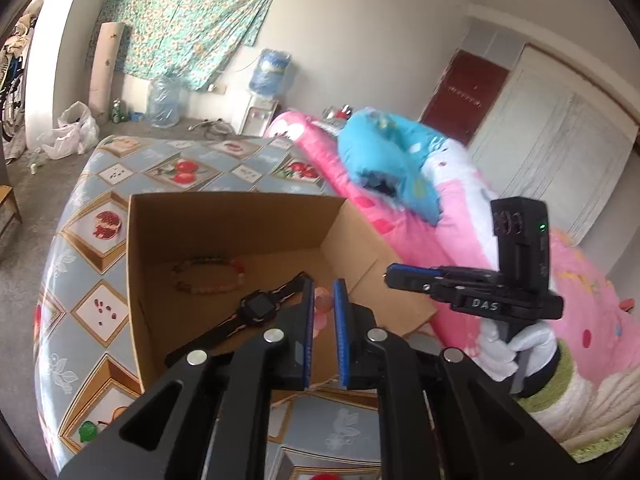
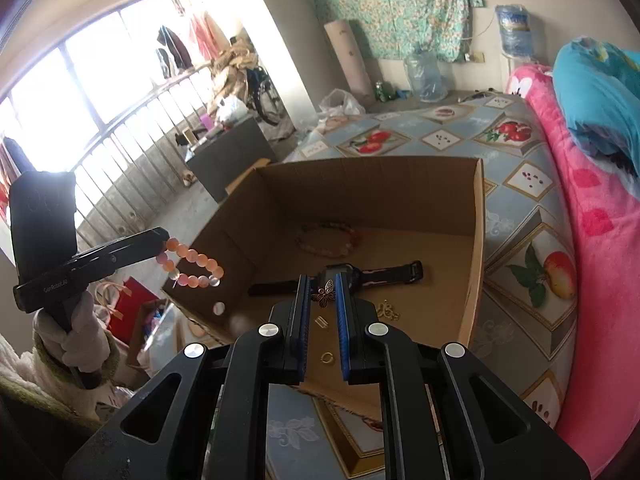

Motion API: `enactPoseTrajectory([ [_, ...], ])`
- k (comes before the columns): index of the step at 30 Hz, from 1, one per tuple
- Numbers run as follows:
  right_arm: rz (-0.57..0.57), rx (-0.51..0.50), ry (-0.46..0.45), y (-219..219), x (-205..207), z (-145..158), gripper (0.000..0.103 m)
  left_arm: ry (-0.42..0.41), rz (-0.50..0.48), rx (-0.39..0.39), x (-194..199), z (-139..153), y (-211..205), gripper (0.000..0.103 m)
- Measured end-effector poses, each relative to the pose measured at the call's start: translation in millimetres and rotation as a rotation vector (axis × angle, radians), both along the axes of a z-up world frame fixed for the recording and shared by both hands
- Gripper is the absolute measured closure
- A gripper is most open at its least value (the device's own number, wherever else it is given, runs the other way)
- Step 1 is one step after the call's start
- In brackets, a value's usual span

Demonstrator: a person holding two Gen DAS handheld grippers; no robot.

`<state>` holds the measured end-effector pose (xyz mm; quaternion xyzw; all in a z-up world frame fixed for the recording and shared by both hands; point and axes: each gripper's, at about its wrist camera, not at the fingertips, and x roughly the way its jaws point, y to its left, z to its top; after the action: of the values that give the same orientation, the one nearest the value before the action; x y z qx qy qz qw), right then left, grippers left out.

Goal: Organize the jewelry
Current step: 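Carry the butterfly and bracelet into the box and open both tools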

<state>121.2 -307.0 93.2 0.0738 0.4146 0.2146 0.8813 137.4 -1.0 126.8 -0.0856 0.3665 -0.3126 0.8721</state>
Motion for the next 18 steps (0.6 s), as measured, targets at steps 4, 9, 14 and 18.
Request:
enactPoseTrajectory([
  [4, 0.019, -0.083, 0.069, 1, 15, -12, 0.092, 0.031, 0.040, 0.147, 17, -26, -9, 0.094],
  [9, 0.054, -0.197, 0.085, 11, 23, -20, 0.092, 0.062, 0.056, 0.243, 28, -47, -14, 0.094],
  [14, 0.041, -0.174, 0.068, 3, 23, -11, 0.091, 0.081, 0.055, 0.274, 33, -55, -17, 0.094],
  [18, -0.001, -0.075, 0.008, -16, 13, 3, 0.089, 0.081, 0.050, 0.306, 32, -57, -20, 0.094],
])
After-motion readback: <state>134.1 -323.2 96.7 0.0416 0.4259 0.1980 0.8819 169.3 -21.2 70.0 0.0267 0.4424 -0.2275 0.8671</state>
